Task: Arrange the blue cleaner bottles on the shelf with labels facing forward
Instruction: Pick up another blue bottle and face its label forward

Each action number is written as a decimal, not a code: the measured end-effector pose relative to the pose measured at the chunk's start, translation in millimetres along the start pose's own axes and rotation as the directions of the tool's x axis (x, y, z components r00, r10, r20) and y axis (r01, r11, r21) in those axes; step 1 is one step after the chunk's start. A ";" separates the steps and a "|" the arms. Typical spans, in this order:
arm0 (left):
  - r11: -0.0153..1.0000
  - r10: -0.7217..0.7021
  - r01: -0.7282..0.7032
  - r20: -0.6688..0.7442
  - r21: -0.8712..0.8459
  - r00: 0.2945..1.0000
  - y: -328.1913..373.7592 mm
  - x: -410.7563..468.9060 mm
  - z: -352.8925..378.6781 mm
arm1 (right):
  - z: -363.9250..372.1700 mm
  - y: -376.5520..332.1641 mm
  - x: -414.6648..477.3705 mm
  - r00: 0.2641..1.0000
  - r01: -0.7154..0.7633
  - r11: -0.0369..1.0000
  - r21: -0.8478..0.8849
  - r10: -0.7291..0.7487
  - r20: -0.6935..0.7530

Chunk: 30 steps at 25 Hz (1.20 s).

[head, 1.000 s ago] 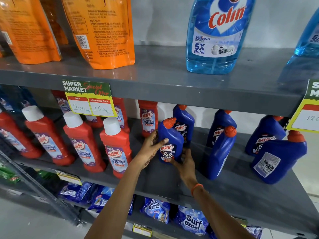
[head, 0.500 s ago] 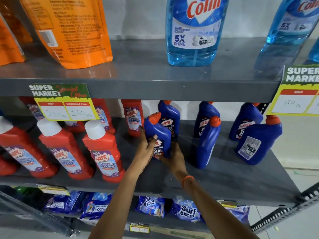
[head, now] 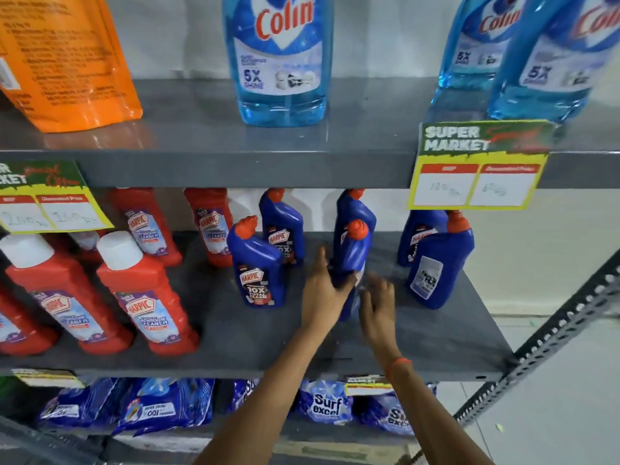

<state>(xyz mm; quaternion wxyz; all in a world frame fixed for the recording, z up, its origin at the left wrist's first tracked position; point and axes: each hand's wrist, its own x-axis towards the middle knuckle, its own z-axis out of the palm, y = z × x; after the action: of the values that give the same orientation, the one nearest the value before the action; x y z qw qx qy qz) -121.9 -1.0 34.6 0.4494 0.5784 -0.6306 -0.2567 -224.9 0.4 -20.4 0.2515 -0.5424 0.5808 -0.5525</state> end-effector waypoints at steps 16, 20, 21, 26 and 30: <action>0.785 -0.130 0.230 0.210 -0.575 0.969 15.9 28.3 0.2 | -47.4 23.6 33.0 0.868 -0.385 0.870 0.307 0.228 0.441; 0.849 -0.268 0.223 -0.025 -0.479 0.963 34.9 28.1 16.6 | -29.4 21.0 8.3 0.962 -0.217 0.950 0.223 0.169 0.216; 0.867 -0.255 0.192 -0.079 -0.460 0.964 34.4 31.6 11.8 | -28.5 22.1 6.3 0.958 -0.206 0.951 0.231 0.147 0.248; 0.850 -0.093 0.138 0.113 -0.509 0.989 18.0 43.4 -18.8 | -29.9 23.2 39.0 0.875 -0.231 0.934 0.272 0.077 0.478; 0.857 -0.055 0.162 0.224 -0.490 0.973 -1.5 37.5 -18.5 | -21.9 28.1 45.8 0.885 -0.157 0.981 0.111 0.090 0.457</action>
<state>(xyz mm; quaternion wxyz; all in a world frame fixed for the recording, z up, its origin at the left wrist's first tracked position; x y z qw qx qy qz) -102.5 -33.8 52.0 0.5034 0.4461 -0.5498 -0.4952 -267.3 -38.7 -26.3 0.4521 -0.5976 0.4988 -0.4355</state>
